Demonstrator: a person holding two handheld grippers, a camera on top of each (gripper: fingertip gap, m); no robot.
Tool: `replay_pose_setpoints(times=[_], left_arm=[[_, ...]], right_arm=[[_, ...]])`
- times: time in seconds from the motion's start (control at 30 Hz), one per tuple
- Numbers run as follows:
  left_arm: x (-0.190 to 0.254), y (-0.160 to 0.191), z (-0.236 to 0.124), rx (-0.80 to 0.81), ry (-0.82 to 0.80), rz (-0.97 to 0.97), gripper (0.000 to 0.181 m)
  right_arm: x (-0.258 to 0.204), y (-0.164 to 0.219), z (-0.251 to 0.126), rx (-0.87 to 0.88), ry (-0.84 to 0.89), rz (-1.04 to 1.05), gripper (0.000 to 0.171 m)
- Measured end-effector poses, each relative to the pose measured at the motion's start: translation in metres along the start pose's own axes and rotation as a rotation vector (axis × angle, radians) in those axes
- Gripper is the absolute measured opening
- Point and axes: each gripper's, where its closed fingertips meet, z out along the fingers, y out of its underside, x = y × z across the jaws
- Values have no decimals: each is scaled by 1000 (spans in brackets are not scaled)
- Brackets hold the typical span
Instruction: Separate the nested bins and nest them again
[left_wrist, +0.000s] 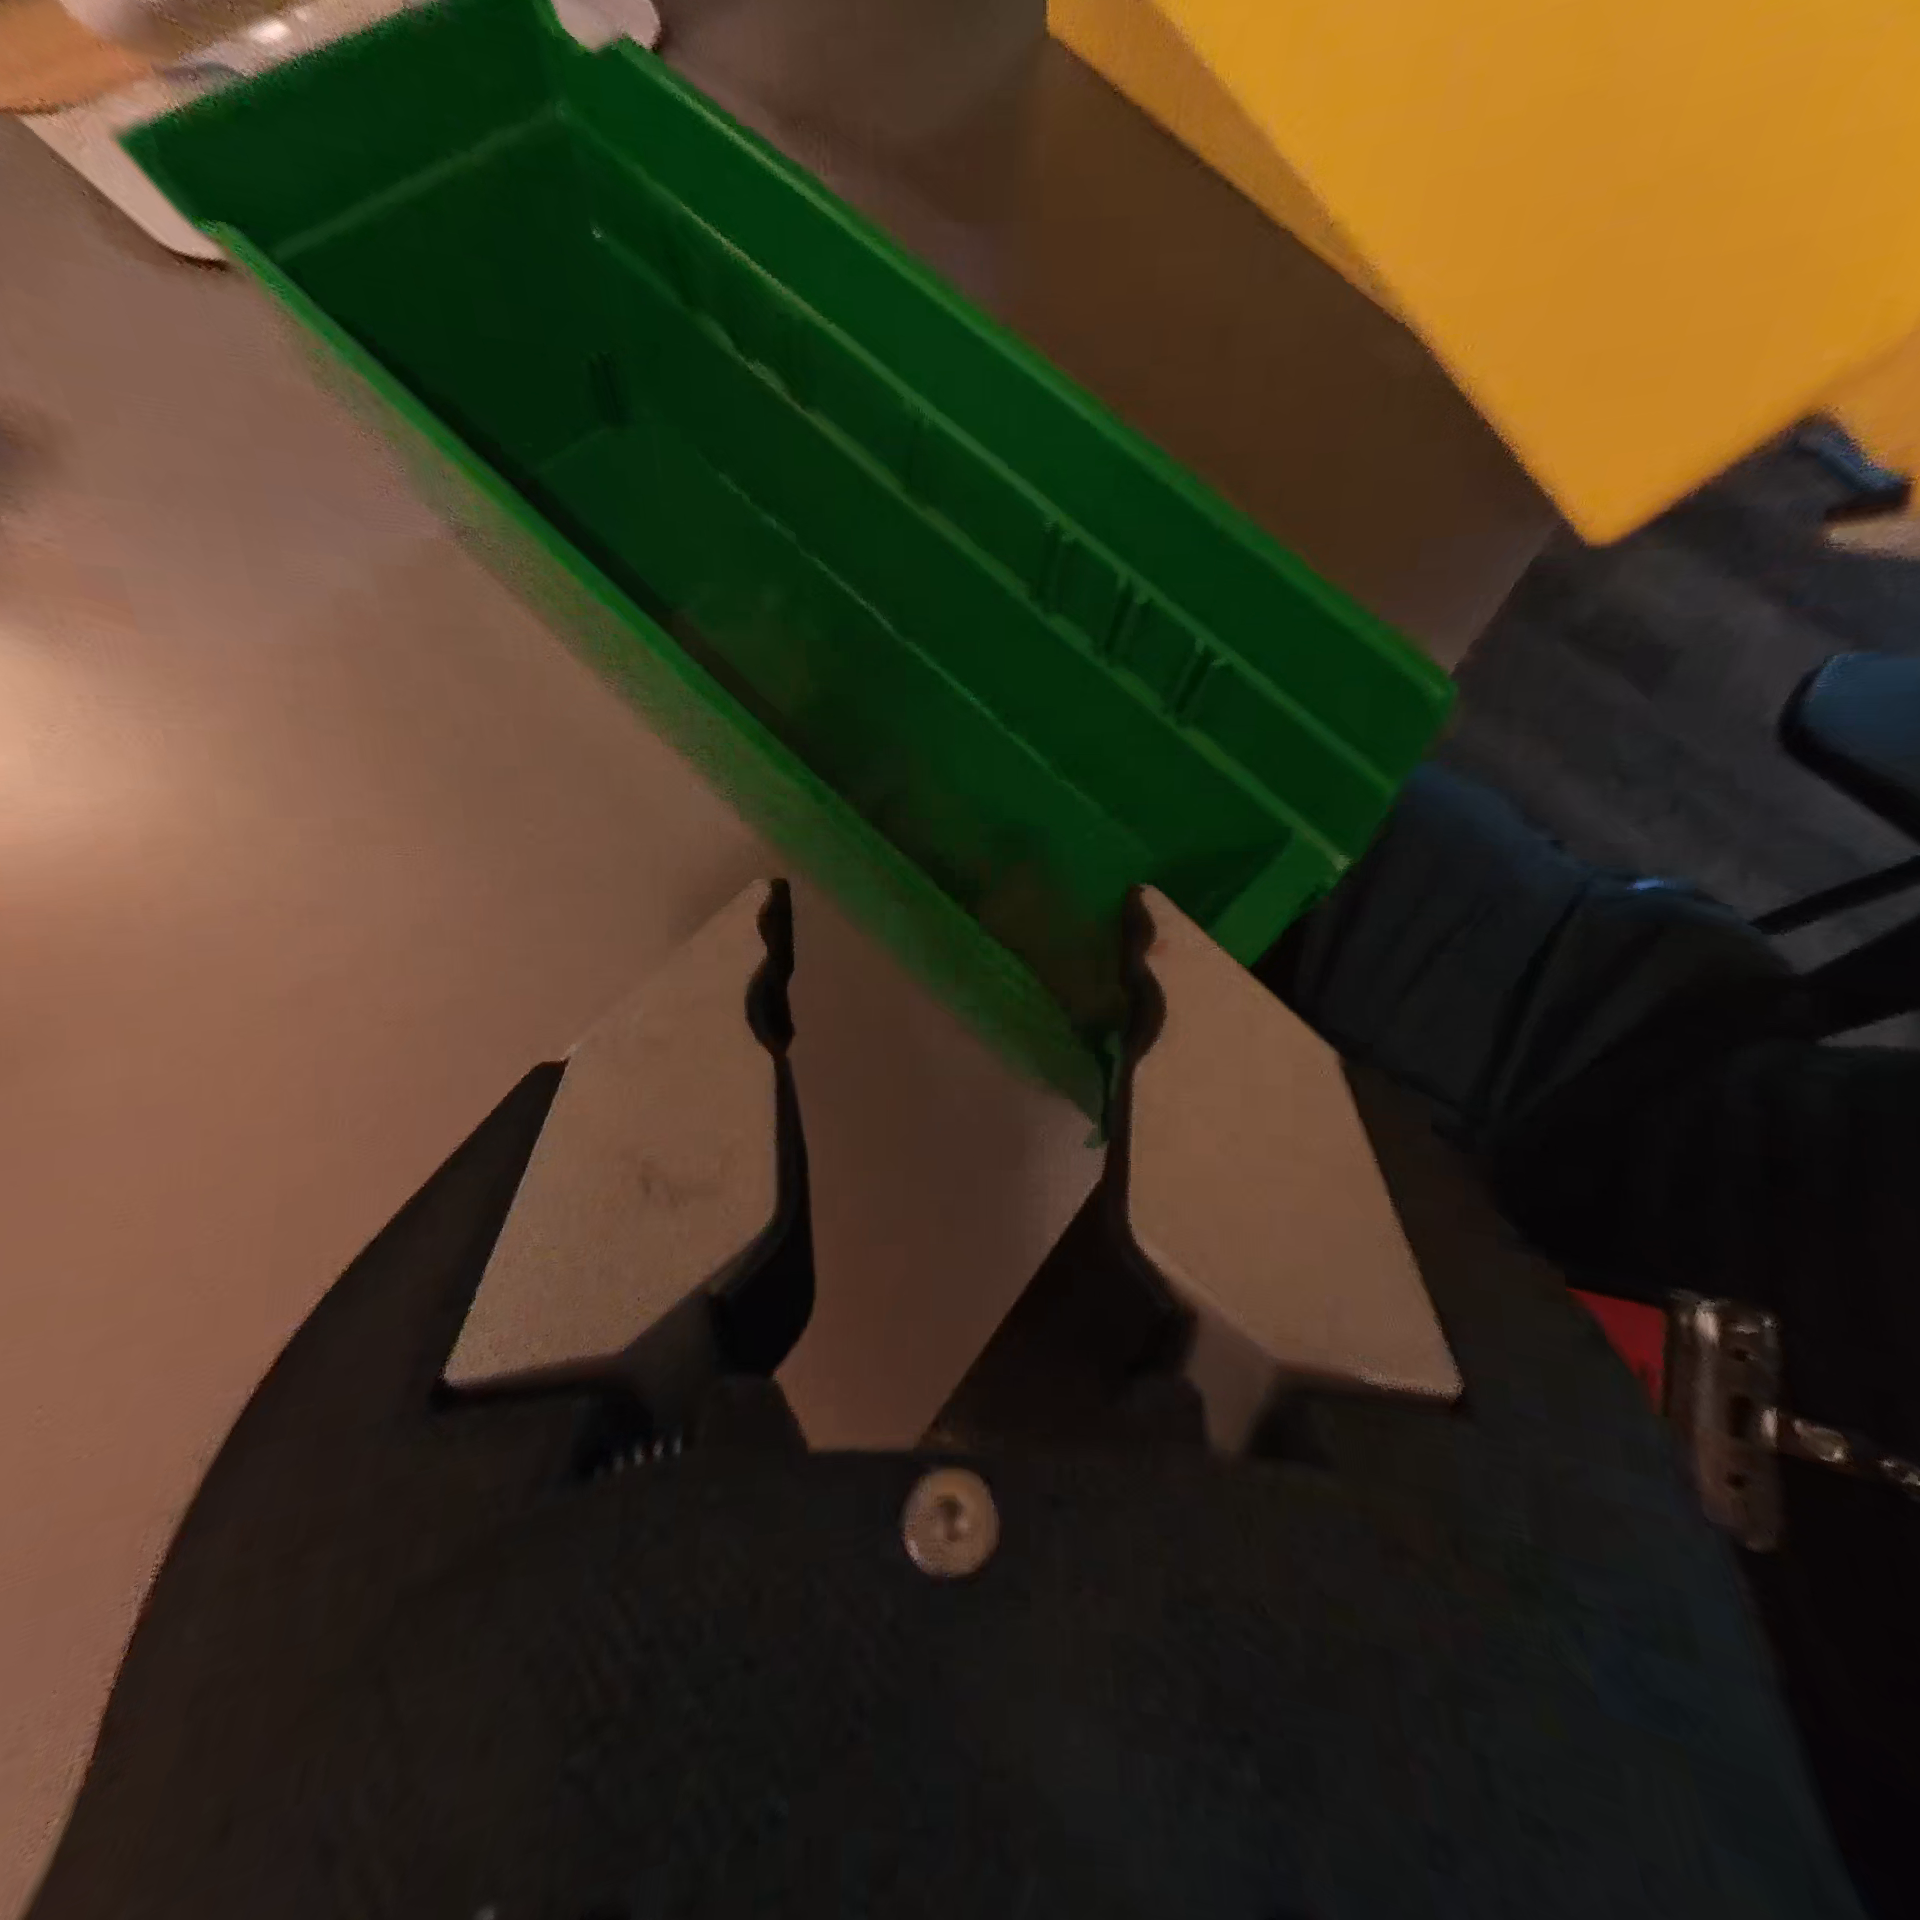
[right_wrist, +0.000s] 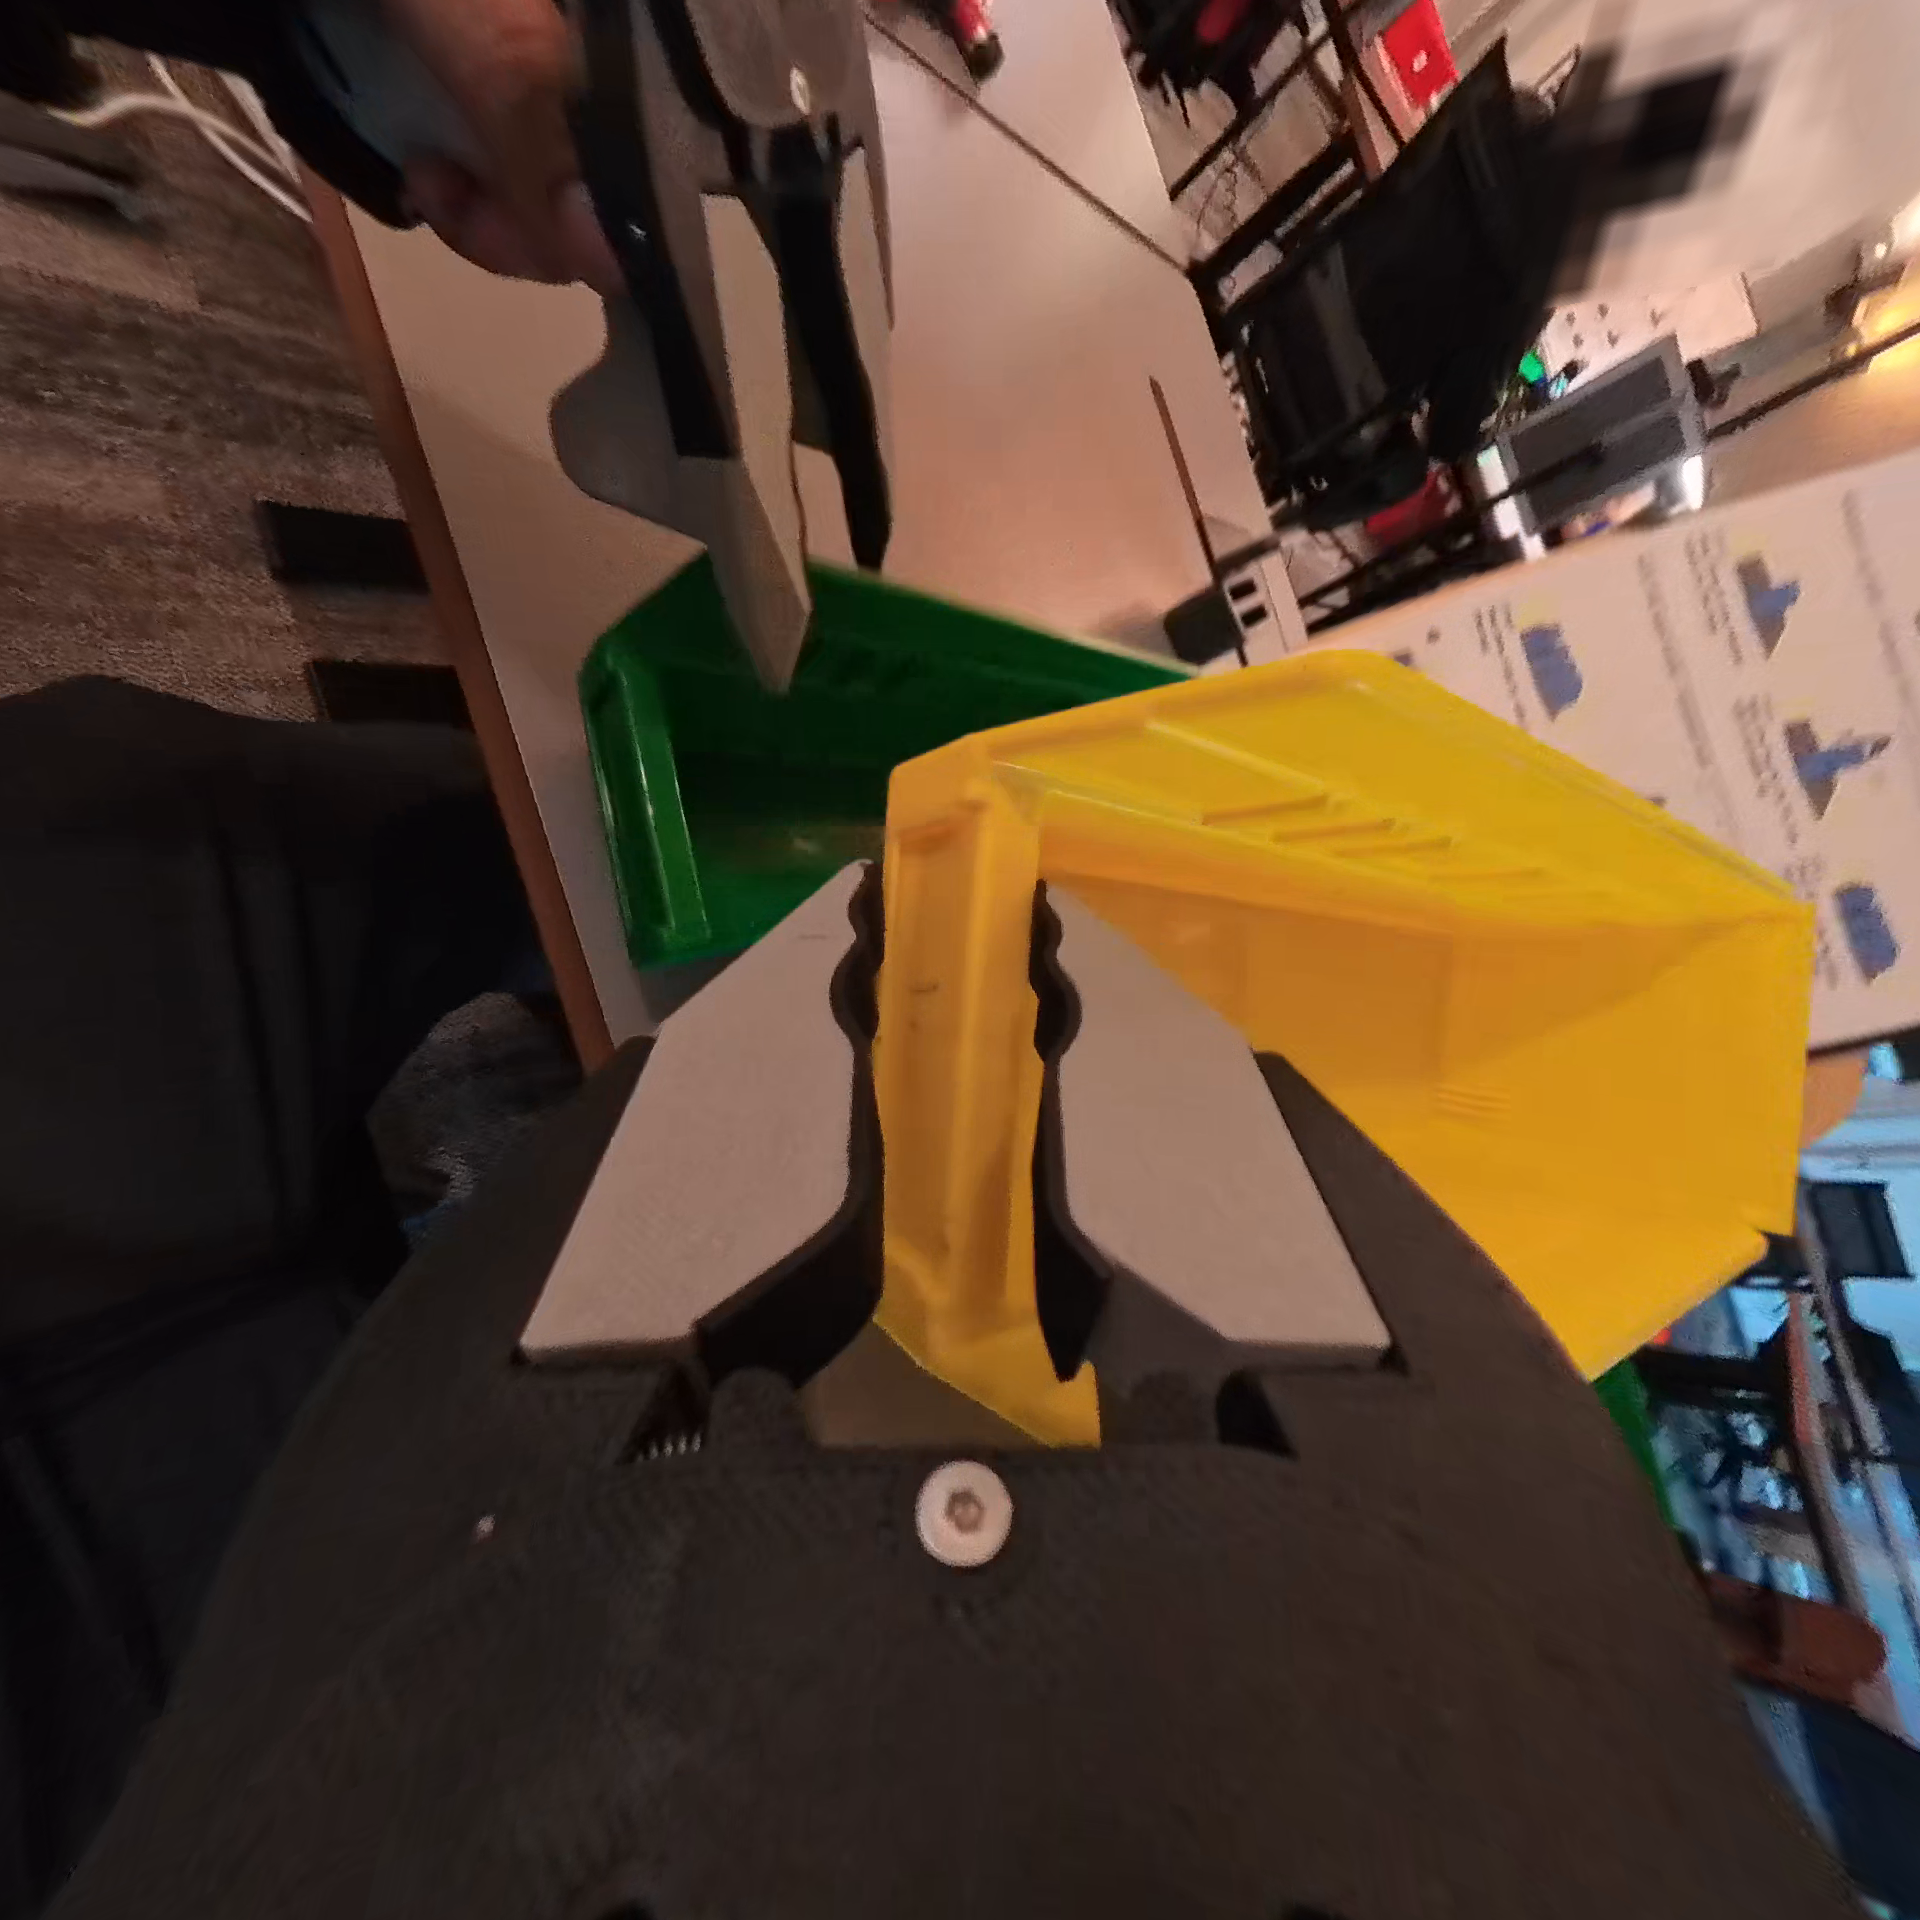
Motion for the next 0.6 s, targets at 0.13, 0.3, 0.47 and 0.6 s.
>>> replay_pose_setpoints(times=[0.13,0.3,0.47,0.6], left_arm=[[-17,1,-23,39,-36,-28,64],[-52,0,-70,172,-119,-94,57],[-67,11,-90,206,-116,-186,53],[-74,14,-84,171,-163,-147,51]], right_arm=[[-12,-38,16,14,-29,-97,24],[-42,-54,53,4,-92,-156,24],[-55,-32,93,-102,-119,-126,25],[-62,-13,113,-148,-136,-114,24]])
